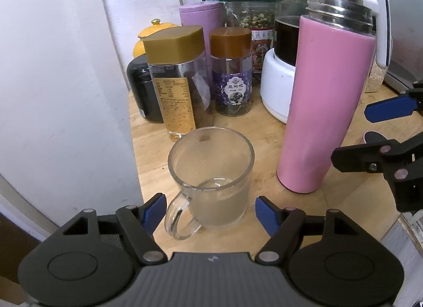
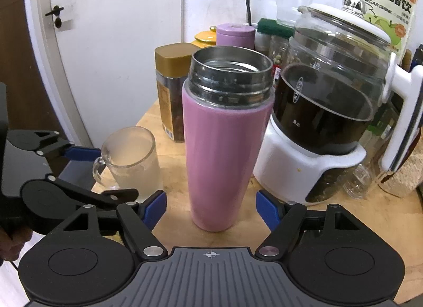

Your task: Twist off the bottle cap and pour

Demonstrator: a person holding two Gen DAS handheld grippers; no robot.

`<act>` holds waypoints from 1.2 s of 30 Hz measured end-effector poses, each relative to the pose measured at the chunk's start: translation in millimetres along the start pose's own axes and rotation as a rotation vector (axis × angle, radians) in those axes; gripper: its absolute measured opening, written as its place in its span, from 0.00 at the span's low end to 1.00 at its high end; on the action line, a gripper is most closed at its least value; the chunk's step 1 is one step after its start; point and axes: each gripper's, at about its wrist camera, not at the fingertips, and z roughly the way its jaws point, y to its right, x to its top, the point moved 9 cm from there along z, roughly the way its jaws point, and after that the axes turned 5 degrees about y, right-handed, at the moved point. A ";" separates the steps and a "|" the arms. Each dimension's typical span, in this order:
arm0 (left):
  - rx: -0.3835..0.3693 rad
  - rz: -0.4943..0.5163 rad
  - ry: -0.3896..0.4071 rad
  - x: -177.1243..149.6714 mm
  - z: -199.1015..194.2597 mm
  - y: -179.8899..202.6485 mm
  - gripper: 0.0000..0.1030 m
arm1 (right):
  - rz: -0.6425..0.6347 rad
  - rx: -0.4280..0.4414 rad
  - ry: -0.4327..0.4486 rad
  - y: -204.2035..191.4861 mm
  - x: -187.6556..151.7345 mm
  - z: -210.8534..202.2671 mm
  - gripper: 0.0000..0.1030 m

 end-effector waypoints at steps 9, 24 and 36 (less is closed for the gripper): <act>0.006 -0.024 -0.012 2.9 -22.5 10.2 0.75 | -0.001 0.016 0.003 4.1 -0.9 -17.5 0.74; 0.050 -0.072 -0.030 21.2 -83.5 23.4 0.77 | 0.082 0.090 0.024 16.2 -0.2 -67.5 0.74; 0.051 -0.118 -0.032 22.5 -137.7 25.6 0.78 | 0.098 0.116 0.032 8.7 -5.6 -115.1 0.74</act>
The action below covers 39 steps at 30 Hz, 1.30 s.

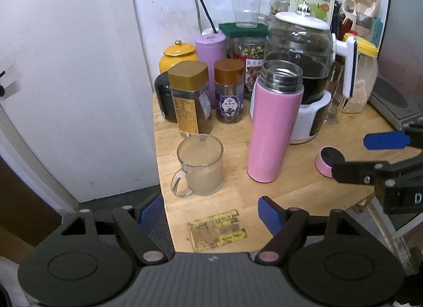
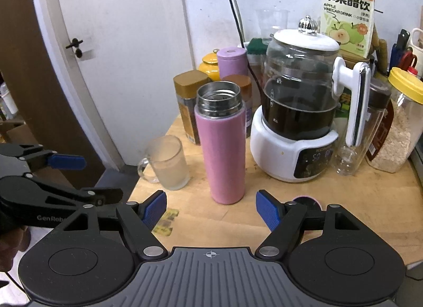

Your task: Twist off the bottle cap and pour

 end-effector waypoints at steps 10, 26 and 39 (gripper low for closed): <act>-0.041 -0.023 -0.030 -14.6 -33.6 -11.8 0.79 | 0.026 -0.066 -0.007 -29.9 -4.9 -38.3 0.74; -0.014 -0.009 -0.019 -24.5 -85.0 -63.4 0.79 | 0.004 -0.130 -0.016 -92.6 -1.2 -69.0 0.74; -0.052 0.022 -0.053 -44.2 -110.5 -52.3 0.78 | 0.041 -0.174 -0.004 -107.6 -13.6 -96.5 0.74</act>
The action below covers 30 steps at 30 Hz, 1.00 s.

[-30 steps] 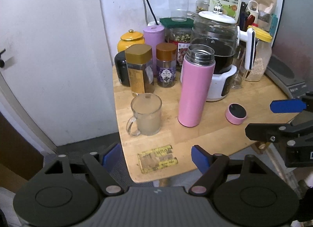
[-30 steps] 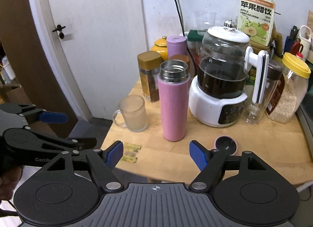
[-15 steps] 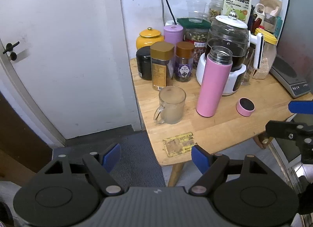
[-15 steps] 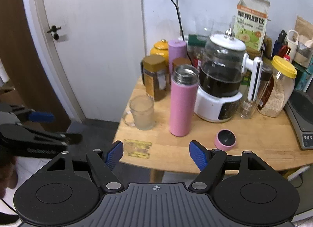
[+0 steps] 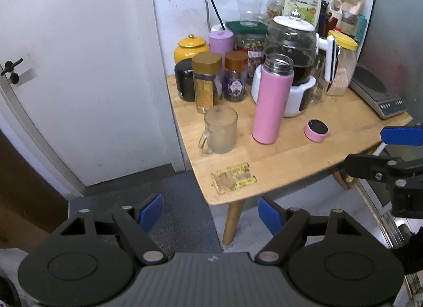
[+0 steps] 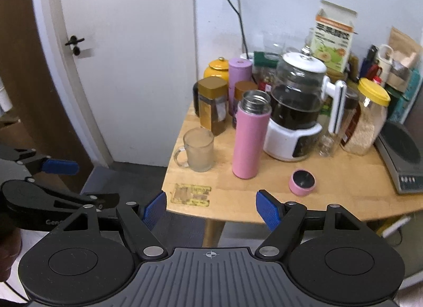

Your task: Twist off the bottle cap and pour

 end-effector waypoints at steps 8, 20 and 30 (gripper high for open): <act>0.002 -0.019 -0.002 -2.9 -6.0 4.6 0.78 | 0.036 -0.004 0.001 11.4 -4.8 -12.8 0.74; 0.061 -0.038 -0.049 -2.9 15.8 14.3 0.78 | -0.041 0.053 0.017 28.5 2.0 2.0 0.75; 0.090 -0.090 -0.044 16.2 27.0 27.2 0.79 | -0.071 0.113 0.008 46.6 -0.9 15.2 0.74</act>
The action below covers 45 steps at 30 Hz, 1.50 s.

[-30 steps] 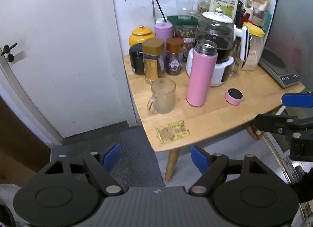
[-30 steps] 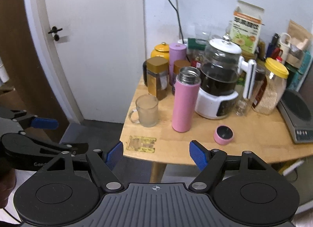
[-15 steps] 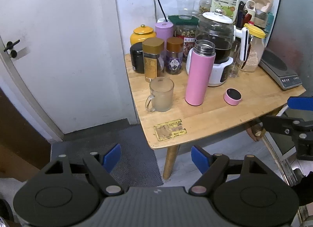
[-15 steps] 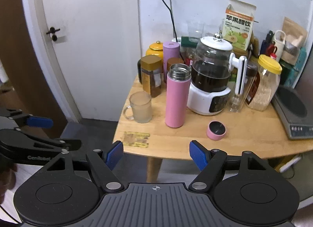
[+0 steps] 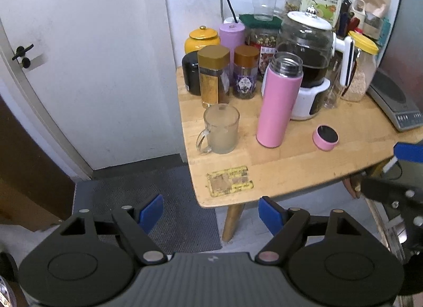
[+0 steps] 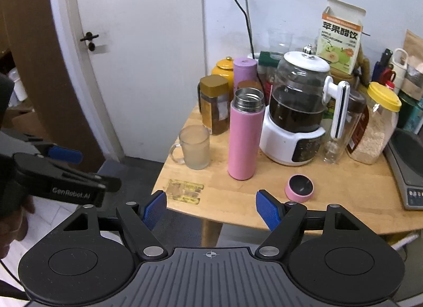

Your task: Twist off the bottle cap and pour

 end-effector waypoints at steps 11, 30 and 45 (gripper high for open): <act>0.022 -0.047 0.016 3.7 2.9 22.4 0.79 | 0.009 0.023 -0.025 33.1 -3.5 11.8 0.74; 0.065 -0.004 0.044 19.0 -5.4 43.7 0.80 | 0.128 0.075 0.020 75.4 4.0 36.5 0.75; 0.086 -0.078 0.040 34.6 24.6 13.4 0.80 | 0.027 0.099 -0.034 55.4 18.4 64.7 0.74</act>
